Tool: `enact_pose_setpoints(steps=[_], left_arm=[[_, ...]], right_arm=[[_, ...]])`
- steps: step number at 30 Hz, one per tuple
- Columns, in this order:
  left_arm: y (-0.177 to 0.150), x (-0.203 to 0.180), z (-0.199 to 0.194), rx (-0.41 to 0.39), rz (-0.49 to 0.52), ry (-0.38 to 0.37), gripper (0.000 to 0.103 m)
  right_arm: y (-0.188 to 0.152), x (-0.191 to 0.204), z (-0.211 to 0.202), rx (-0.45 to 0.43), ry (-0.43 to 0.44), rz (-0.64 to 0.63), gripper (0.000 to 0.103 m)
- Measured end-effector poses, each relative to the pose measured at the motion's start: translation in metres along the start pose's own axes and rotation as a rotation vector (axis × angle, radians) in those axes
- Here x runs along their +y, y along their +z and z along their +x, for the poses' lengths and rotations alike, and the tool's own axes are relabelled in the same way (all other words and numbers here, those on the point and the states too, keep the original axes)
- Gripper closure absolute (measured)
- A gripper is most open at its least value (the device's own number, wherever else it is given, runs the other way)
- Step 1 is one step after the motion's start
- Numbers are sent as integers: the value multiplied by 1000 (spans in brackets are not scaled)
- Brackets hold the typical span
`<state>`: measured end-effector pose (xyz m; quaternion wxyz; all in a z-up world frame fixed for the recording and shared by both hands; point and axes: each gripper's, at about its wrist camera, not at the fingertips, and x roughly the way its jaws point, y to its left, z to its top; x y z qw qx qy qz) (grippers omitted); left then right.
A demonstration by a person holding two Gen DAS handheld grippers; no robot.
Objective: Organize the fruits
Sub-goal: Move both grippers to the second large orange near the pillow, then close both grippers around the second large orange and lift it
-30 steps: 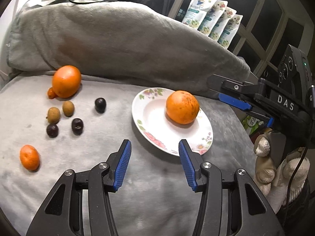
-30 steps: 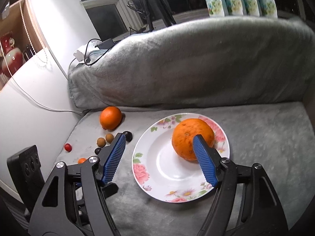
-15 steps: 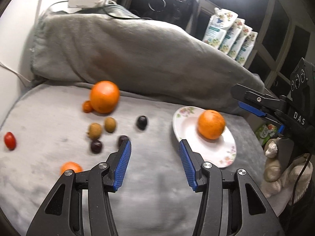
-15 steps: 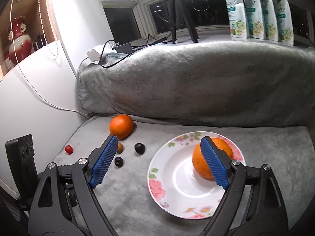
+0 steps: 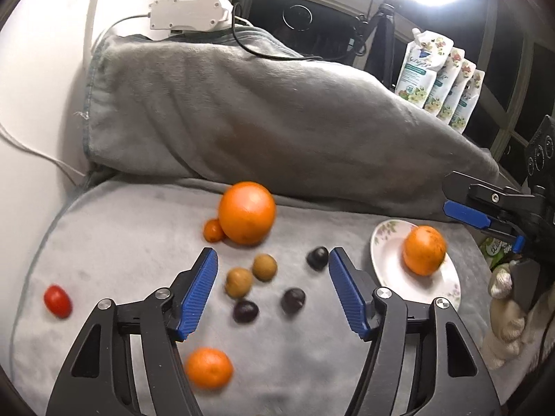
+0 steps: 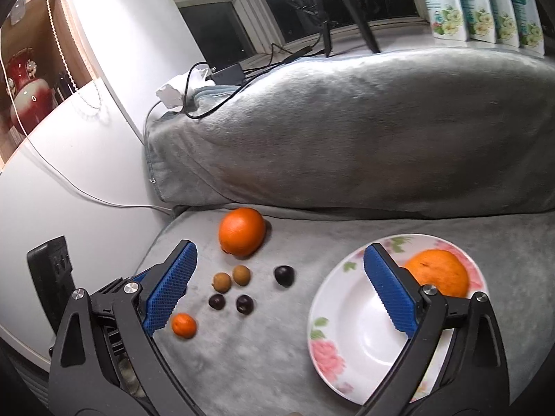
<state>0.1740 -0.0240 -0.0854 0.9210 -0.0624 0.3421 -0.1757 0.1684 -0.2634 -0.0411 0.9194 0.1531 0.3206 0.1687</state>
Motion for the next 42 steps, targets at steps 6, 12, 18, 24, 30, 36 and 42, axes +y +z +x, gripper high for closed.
enact_pose_setpoints(steps=[6, 12, 18, 24, 30, 36, 42], left_arm=[[11, 15, 26, 16, 9, -12, 37], [14, 25, 52, 56, 20, -38, 37], [20, 32, 73, 92, 0, -62, 37], [25, 41, 85, 112, -27, -76, 37], [30, 37, 90, 127, 6, -78, 37], [34, 30, 101, 175, 26, -88, 37], [35, 36, 106, 197, -1, -95, 45]], right_arm=[[7, 18, 30, 28, 39, 0, 4], [12, 26, 72, 97, 54, 32, 4], [14, 25, 115, 182, 57, 69, 11], [15, 24, 152, 251, 68, 112, 24], [14, 22, 178, 294, 73, 157, 25], [15, 28, 194, 311, 93, 164, 25], [13, 32, 203, 315, 93, 168, 34]])
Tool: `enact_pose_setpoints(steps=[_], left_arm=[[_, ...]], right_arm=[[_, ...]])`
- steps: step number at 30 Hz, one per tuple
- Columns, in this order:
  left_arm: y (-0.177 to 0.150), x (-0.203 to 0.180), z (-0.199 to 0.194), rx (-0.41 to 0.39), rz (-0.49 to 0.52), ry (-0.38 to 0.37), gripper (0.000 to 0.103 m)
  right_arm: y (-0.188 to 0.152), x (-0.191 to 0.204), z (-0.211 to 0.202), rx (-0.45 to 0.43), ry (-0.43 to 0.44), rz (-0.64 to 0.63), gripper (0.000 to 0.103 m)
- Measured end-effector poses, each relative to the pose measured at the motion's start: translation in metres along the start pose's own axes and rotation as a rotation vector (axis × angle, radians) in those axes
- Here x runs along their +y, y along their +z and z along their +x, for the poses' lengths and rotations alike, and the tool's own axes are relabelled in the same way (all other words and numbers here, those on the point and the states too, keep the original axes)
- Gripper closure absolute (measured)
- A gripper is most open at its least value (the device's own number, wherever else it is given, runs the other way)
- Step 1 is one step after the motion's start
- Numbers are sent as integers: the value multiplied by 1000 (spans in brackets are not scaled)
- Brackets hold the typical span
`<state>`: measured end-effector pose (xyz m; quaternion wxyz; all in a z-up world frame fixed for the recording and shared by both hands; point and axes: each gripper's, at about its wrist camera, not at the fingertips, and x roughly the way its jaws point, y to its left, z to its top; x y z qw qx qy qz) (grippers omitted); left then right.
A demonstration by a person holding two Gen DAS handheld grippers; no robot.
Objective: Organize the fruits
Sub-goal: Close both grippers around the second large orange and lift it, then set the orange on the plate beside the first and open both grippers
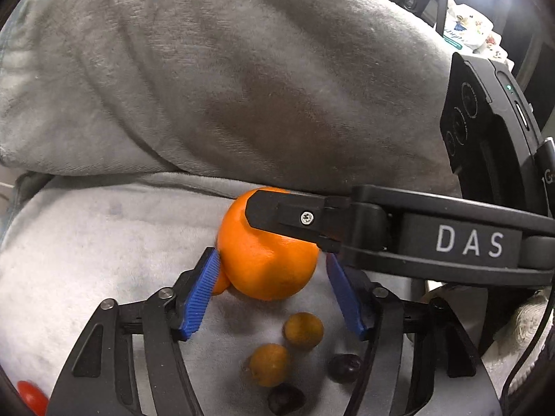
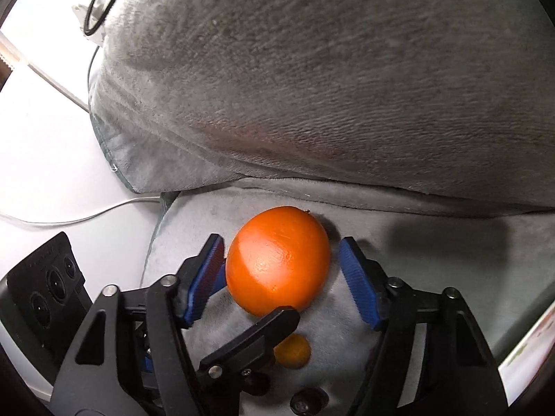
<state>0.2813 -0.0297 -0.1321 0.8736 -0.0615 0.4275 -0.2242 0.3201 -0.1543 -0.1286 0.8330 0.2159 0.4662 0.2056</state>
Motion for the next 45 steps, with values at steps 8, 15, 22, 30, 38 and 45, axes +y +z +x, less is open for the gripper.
enact_pose_setpoints(steps=[8, 15, 22, 30, 38, 45], left_arm=[[1, 1, 1, -2, 1, 8, 45], [-4, -12, -6, -8, 22, 25, 46], [-5, -28, -20, -22, 49, 23, 46], [-16, -54, -42, -59, 85, 19, 46], [-31, -88, -55, -91, 123, 12, 46], [-51, -123, -61, -102, 157, -27, 46]], right_arm=[[1, -1, 6, 23, 10, 17, 37], [-1, -2, -1, 35, 8, 10, 38], [-7, -3, -21, 20, 17, 14, 38], [-24, -1, -59, -19, 23, 5, 38], [-48, -9, -99, -62, 18, 13, 38], [-71, -22, -135, -83, -2, 18, 38]])
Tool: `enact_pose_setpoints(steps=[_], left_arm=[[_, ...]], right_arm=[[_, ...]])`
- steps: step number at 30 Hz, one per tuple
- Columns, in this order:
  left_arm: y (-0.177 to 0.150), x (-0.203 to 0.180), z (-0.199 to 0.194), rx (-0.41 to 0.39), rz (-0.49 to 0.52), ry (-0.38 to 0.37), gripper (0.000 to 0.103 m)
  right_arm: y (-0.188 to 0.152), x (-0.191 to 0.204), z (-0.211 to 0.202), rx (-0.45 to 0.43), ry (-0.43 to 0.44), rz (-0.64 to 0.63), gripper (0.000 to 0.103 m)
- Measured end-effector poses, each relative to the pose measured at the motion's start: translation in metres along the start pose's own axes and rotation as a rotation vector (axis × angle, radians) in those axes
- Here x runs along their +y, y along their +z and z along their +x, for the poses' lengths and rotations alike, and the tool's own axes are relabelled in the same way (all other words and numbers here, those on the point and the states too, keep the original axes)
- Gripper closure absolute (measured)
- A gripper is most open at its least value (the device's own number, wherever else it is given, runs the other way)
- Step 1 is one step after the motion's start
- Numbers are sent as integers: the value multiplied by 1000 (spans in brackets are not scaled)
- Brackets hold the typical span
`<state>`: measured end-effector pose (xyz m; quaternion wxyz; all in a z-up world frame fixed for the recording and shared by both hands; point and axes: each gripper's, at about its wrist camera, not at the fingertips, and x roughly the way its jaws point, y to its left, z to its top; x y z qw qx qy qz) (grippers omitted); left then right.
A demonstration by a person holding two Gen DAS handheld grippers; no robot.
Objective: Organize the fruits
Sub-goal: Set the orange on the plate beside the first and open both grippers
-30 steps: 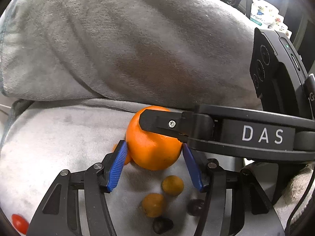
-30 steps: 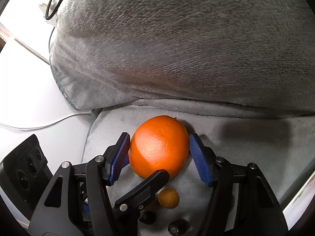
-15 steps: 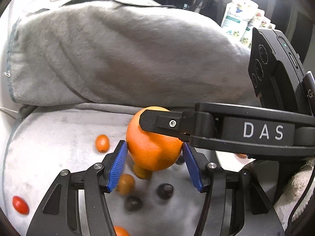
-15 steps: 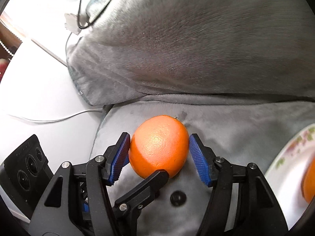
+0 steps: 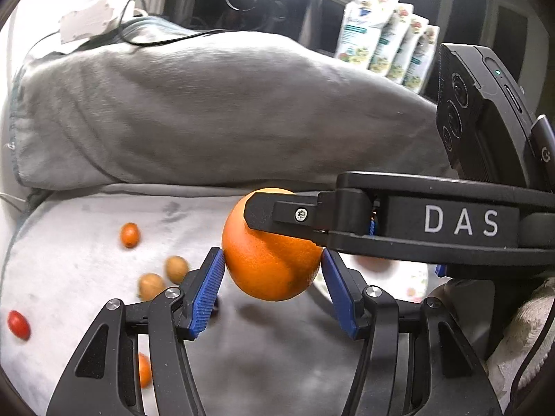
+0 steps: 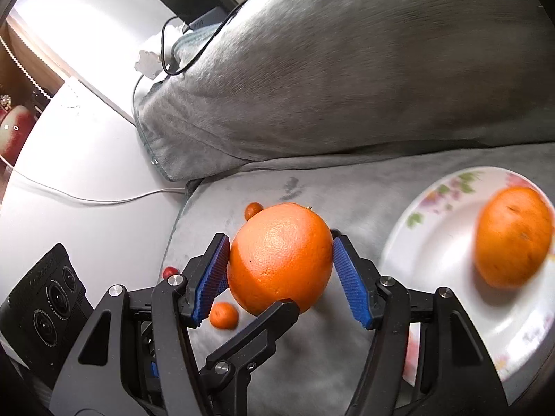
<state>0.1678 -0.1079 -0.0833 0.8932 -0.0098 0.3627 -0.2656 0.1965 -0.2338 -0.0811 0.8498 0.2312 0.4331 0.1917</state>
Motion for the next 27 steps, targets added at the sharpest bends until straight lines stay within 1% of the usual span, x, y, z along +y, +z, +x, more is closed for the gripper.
enact_pose_setpoints(steps=[8, 11, 14, 18, 20, 22, 23, 27], left_arm=[[-21, -42, -3, 17, 39, -69, 46], [-25, -57, 0, 28, 48, -83, 46], [-28, -66, 7, 46, 51, -107, 46], [-30, -77, 13, 63, 70, -120, 46], [-32, -80, 18, 75, 75, -129, 46], [-34, -82, 21, 89, 78, -143, 50], [-35, -83, 21, 84, 82, -146, 53], [-32, -84, 12, 48, 94, -135, 53]], right_arm=[[-19, -28, -40, -35, -54, 21, 38], [-24, -42, -49, -42, -70, 33, 38], [-29, -57, -56, -43, -79, 59, 38], [-34, -72, -66, -50, -90, 77, 39], [-35, -77, -73, -66, -92, 84, 41], [-33, -82, -81, -82, -85, 92, 42], [-32, -83, -86, -91, -81, 96, 42], [-29, -83, -108, -172, -81, 84, 43]])
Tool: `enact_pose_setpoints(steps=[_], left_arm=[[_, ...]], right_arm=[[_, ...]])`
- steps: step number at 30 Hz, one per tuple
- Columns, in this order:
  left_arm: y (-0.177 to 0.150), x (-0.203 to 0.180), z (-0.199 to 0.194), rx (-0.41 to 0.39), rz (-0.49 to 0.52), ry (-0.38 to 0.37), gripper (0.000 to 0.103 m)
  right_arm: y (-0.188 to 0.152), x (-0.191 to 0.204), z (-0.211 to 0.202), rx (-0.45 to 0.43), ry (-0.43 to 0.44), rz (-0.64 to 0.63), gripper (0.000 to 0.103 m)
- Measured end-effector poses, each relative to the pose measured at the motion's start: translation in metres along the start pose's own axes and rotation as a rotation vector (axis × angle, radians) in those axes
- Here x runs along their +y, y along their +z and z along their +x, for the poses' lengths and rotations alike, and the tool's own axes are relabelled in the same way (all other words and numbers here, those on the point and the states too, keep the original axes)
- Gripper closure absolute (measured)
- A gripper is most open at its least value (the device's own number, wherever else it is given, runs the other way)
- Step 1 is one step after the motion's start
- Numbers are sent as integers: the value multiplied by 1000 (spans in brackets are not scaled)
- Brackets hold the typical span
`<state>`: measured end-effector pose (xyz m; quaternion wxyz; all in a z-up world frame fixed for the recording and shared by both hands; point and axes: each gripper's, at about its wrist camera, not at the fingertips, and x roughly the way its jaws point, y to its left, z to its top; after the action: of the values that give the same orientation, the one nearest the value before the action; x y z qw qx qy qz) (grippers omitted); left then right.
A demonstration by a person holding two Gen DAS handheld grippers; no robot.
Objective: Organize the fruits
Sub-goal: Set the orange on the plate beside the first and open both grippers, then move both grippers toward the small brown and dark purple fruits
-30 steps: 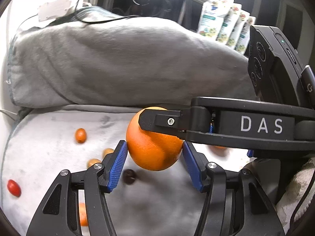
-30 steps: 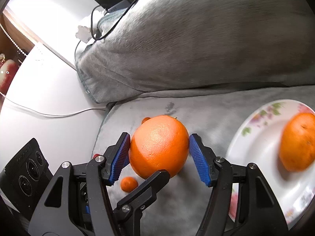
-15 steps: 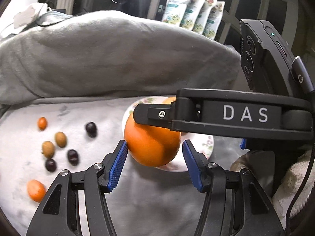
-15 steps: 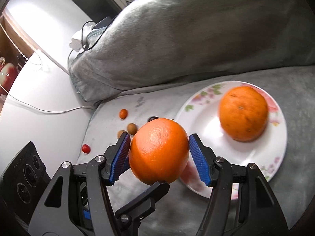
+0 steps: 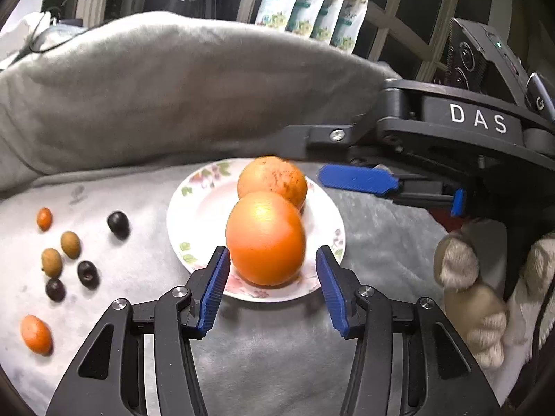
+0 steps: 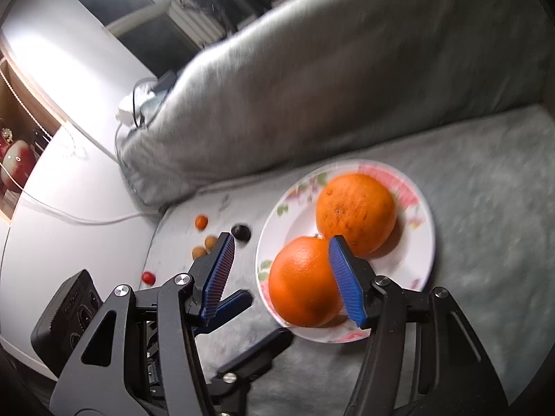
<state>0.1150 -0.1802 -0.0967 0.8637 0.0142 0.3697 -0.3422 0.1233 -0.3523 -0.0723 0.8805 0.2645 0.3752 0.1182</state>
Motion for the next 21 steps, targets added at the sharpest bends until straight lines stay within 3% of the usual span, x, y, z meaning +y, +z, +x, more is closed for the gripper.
enact_pose_setpoints(steps=[6, 13, 21], left_arm=[[-2, 3, -22, -40, 0, 13, 53], [-6, 10, -40, -74, -11, 46, 52], [-17, 45, -62, -111, -62, 114, 50]], right_arm=[[5, 3, -20, -58, 3, -28, 43], [0, 14, -20, -65, -4, -84, 37], [-8, 25, -16, -72, -19, -157, 32]])
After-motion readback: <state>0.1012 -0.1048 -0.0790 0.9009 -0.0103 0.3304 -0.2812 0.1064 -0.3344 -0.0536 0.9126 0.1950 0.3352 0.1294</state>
